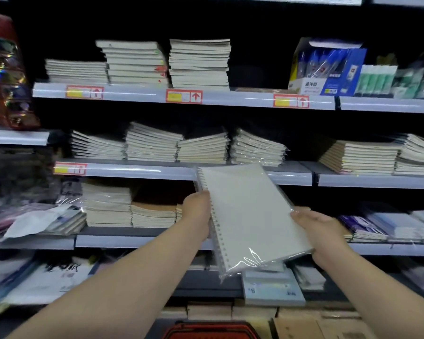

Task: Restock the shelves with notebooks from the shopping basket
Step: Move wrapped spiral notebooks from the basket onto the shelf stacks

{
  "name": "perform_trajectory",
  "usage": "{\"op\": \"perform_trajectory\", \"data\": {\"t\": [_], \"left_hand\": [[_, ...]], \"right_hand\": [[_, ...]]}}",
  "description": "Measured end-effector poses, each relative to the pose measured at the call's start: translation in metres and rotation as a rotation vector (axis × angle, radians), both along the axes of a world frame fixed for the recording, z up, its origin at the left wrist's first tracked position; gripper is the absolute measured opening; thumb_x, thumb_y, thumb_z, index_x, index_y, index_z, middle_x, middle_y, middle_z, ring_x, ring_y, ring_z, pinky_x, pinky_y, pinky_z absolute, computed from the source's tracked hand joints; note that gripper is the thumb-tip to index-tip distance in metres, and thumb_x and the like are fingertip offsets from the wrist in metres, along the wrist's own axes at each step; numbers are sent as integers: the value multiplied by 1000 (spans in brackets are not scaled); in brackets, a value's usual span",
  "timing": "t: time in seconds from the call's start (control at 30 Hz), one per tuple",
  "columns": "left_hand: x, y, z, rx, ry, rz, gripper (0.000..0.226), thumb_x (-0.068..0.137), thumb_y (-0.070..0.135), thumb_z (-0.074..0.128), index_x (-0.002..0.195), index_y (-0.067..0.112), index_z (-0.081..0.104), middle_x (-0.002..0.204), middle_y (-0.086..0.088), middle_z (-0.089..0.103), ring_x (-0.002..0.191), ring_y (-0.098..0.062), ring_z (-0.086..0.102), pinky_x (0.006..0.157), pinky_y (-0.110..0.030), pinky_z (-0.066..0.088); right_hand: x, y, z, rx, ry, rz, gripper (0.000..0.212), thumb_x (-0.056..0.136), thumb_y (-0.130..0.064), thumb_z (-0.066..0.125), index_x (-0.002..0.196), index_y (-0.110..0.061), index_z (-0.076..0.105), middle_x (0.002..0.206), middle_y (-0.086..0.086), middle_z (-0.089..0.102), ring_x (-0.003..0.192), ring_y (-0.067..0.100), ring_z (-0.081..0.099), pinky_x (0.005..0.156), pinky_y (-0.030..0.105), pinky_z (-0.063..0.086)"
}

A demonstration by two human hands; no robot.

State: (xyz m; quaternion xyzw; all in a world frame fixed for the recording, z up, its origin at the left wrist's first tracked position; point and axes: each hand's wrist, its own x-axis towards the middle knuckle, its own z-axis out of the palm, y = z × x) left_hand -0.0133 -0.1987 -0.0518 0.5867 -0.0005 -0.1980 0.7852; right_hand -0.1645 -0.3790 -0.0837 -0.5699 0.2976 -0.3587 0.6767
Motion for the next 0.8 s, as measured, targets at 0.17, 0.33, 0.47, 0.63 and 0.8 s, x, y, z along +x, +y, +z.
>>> {"op": "perform_trajectory", "data": {"t": [0.17,0.33,0.47,0.63,0.8], "left_hand": [[-15,-21,15,-84,-23,-22,15,92,5,53,81,4,63,72,-11,66,54,-24,63,53,-25,50],[-27,-48,28,-55,-71,-29,15,95,7,49,85,8,61,86,-13,65,73,-27,63,73,-35,53],[-34,-68,35,-27,-120,-70,11,94,11,51,90,12,61,92,-12,68,81,-28,64,85,-41,52],[-34,-86,40,-25,-181,-131,14,93,14,52,102,16,62,90,-6,68,83,-26,65,78,-38,53],[-17,-99,52,-22,-239,-178,12,93,14,53,98,18,63,92,-5,68,88,-27,65,79,-38,53]], "right_hand": [[-5,-24,26,-51,-29,-21,4,83,-8,71,80,-11,72,60,-3,70,56,20,62,49,26,52],[-9,-46,45,-32,-93,-25,13,84,-4,70,75,-13,70,71,4,70,60,20,63,64,30,54],[-10,-65,59,-13,-107,-30,9,83,-8,73,77,-14,69,85,7,70,76,26,63,85,41,54],[0,-87,66,11,-110,-65,6,83,-14,74,80,-17,70,104,9,71,105,30,64,99,47,49],[23,-104,73,47,-142,-84,8,85,-11,71,80,-18,70,106,9,69,107,29,62,103,45,46]]}}
